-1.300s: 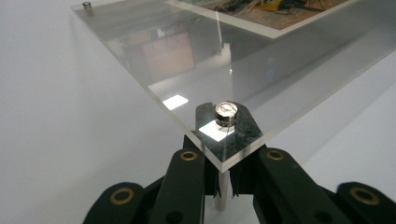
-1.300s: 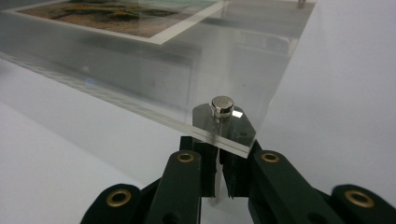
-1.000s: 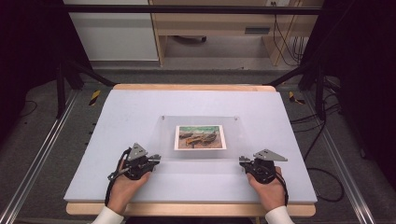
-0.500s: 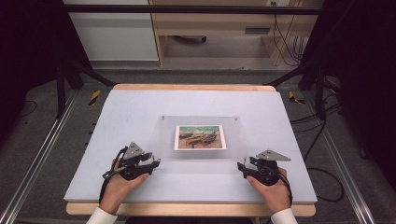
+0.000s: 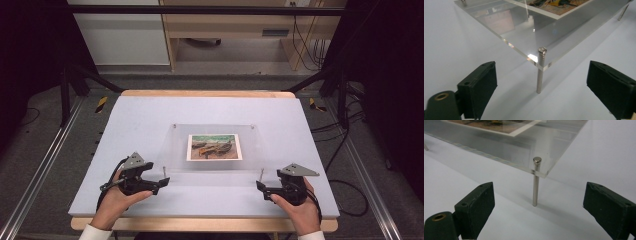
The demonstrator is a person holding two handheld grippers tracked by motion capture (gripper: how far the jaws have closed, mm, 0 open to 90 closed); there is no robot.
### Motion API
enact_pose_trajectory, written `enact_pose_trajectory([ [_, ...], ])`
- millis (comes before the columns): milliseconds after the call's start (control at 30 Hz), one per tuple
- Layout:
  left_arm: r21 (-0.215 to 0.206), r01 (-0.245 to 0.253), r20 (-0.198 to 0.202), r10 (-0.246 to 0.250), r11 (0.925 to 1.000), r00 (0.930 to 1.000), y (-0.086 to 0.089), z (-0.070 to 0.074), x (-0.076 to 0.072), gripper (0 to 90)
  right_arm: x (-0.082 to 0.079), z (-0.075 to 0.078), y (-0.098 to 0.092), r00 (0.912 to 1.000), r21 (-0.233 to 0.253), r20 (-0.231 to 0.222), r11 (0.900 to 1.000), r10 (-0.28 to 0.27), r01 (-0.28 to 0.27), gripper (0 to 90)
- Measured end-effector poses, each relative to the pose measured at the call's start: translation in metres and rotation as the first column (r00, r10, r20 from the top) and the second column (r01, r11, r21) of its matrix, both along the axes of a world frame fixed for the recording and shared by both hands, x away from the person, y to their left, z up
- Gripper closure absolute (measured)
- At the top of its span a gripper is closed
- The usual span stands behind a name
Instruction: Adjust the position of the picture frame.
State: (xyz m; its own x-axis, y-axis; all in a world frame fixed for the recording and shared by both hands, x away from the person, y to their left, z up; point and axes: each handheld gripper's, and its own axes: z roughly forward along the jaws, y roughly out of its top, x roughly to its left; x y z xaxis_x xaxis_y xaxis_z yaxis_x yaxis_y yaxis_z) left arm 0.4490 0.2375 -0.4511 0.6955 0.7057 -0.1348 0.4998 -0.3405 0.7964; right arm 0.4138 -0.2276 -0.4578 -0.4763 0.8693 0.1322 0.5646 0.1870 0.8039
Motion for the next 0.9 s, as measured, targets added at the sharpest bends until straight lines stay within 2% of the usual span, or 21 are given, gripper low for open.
enact_pose_trajectory([
  [67, 0.004, 0.008, 0.005, -0.008, 1.0000, 1.0000, 0.000, 0.001, -0.001, 7.3, -0.001, 0.002, -0.001, 0.9998, 0.002, 0.014, 1.000, 0.012, -0.012, 11.3],
  [100, -0.002, 0.008, 0.006, -0.008, 1.0000, 0.9999, 0.000, 0.002, -0.001, 6.9, -0.003, 0.005, -0.001, 0.9992, 0.006, 0.035, 1.000, 0.018, -0.018, 11.4],
  [167, -0.022, 0.011, 0.006, -0.011, 0.9997, 0.9999, 0.000, 0.004, -0.001, 6.3, -0.004, 0.006, -0.001, 0.9990, 0.008, 0.040, 1.000, 0.017, -0.017, 11.5],
  [200, -0.040, 0.014, 0.013, -0.013, 0.9991, 0.9998, 0.001, 0.006, -0.003, 5.9, -0.005, 0.009, -0.002, 0.9982, 0.009, 0.058, 1.000, 0.015, -0.016, 11.5],
  [233, -0.040, 0.014, 0.013, -0.013, 0.9991, 0.9998, 0.001, 0.006, -0.003, 5.9, -0.005, 0.009, -0.002, 0.9982, 0.009, 0.058, 1.000, 0.015, -0.016, 11.5],
  [267, -0.043, 0.018, 0.036, -0.017, 0.9989, 0.9992, 0.000, 0.011, -0.005, 5.9, -0.006, 0.013, -0.003, 0.9971, 0.024, 0.076, 1.000, 0.006, -0.008, 12.0],
  [500, -0.070, 0.018, 0.058, -0.014, 0.9974, 0.9982, -0.001, 0.018, -0.007, 6.0, -0.008, 0.020, -0.004, 0.9932, 0.033, 0.115, 0.999, -0.019, 0.015, 12.8],
  [667, -0.064, 0.007, 0.050, -0.004, 0.9979, 0.9987, -0.003, 0.021, -0.007, 6.9, -0.008, 0.024, -0.002, 0.9899, 0.030, 0.132, 0.998, -0.053, 0.049, 13.2],
  [800, -0.055, 0.008, 0.044, -0.006, 0.9985, 0.9990, -0.004, 0.023, -0.006, 7.5, -0.007, 0.026, -0.001, 0.9898, 0.032, 0.130, 0.998, -0.056, 0.053, 13.5],
  [900, -0.051, 0.012, 0.039, -0.010, 0.9987, 0.9992, -0.006, 0.026, -0.003, 7.7, -0.004, 0.031, 0.001, 0.9893, 0.016, 0.136, 0.999, -0.053, 0.051, 14.1],
])
